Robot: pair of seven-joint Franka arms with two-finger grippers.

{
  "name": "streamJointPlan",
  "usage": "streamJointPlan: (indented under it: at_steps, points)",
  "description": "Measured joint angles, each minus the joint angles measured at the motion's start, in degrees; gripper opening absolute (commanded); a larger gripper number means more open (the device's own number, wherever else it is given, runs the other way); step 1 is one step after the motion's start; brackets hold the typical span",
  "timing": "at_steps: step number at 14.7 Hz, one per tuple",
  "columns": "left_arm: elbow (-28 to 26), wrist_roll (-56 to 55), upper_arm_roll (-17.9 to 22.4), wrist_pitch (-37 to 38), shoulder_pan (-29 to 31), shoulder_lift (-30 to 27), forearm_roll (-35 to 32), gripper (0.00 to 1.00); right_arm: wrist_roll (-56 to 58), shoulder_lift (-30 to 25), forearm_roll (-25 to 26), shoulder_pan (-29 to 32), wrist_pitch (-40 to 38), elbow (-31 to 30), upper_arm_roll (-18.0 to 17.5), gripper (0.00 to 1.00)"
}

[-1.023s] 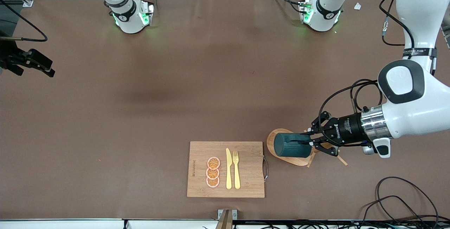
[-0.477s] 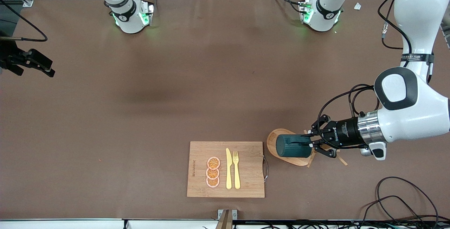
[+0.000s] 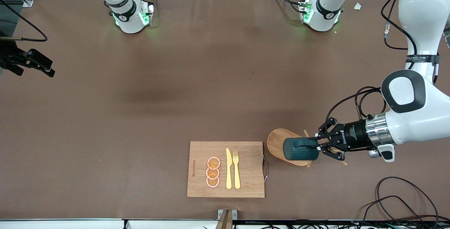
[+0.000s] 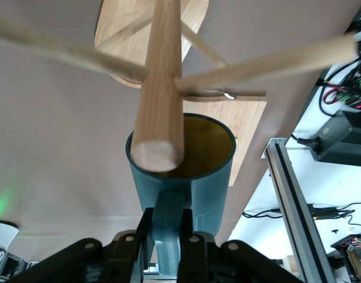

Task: Pass cup and hang on rack
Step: 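Lower the mug handle onto a rack peg with the left gripper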

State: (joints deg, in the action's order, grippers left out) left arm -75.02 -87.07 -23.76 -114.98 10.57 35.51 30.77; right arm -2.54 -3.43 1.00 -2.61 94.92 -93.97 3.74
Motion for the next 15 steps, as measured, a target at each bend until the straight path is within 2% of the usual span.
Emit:
streamJointPlan:
  at_steps: [12, 15]
  points:
    - [-0.05, 1.1, 0.01, 0.0, 1.03, 0.88, 0.0, 0.02, 0.0, 0.0, 0.0, 0.0, 0.01, 0.0, 0.0, 1.0]
    - [-0.06, 1.35, 0.01, 0.0, 1.16, 1.03, 0.0, 0.07, 0.0, 0.0, 0.0, 0.0, 0.01, 0.0, 0.0, 1.0]
